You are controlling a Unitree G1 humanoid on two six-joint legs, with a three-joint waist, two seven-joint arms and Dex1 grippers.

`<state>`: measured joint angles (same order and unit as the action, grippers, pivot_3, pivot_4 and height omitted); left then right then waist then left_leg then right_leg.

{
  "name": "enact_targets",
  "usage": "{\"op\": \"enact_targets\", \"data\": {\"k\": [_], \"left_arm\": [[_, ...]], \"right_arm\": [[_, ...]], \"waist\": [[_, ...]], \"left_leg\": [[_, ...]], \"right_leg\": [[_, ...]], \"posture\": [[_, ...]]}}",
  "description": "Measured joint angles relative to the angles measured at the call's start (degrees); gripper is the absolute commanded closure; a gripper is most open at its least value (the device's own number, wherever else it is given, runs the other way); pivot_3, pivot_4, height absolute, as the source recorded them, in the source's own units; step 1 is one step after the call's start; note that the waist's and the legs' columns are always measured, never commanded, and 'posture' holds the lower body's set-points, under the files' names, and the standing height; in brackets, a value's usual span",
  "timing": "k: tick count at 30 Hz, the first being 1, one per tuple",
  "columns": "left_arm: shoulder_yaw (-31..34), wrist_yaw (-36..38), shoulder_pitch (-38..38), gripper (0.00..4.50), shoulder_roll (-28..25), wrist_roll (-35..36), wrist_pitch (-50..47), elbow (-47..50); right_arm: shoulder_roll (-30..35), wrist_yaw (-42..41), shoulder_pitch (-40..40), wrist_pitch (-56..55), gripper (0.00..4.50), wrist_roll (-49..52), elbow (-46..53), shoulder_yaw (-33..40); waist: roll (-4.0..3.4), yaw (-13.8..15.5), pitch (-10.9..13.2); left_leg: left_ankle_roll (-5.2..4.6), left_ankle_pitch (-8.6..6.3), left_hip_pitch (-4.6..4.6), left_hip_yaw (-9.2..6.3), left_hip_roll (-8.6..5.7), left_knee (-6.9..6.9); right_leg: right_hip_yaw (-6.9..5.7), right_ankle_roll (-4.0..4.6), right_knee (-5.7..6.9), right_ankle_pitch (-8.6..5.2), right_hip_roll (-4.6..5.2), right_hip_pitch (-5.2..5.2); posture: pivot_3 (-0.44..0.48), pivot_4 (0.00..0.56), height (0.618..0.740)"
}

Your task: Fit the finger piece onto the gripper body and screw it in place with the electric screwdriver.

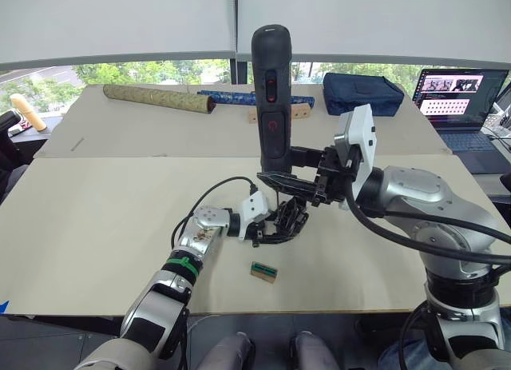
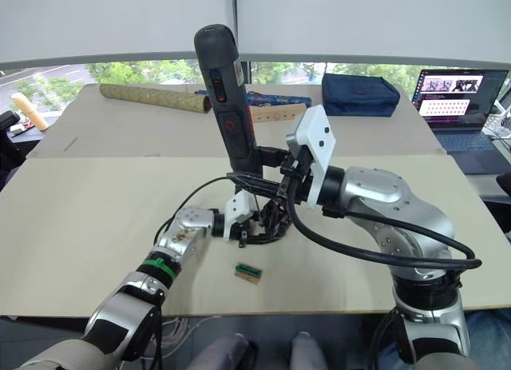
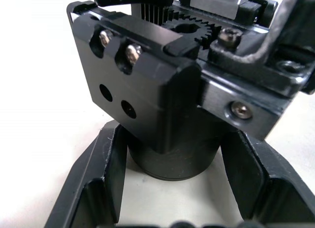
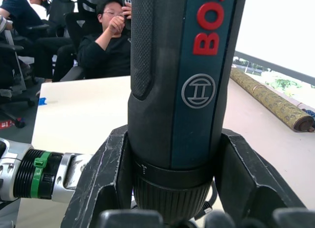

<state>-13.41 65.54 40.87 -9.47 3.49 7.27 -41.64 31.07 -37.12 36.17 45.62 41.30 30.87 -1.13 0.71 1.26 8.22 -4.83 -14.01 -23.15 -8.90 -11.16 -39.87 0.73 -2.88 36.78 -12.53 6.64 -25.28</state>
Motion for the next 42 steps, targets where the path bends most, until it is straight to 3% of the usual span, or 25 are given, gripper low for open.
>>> {"op": "enact_targets", "data": {"k": [42], "left_arm": [[0.08,-0.04,0.0,2.22,-0.11,0.02,-0.24,0.1]], "right_arm": [[-1.13,-4.22,0.22,-2.5,2.59,-5.91,-3.02,-1.06]], "waist": [[0.0,-0.03,0.0]], "left_leg": [[0.0,0.0,0.0,0.0,0.0,0.0]], "right_leg": [[0.0,0.0,0.0,0.0,-0.01,-0.01]], "posture": [[0.0,0.15,0.74]]}}
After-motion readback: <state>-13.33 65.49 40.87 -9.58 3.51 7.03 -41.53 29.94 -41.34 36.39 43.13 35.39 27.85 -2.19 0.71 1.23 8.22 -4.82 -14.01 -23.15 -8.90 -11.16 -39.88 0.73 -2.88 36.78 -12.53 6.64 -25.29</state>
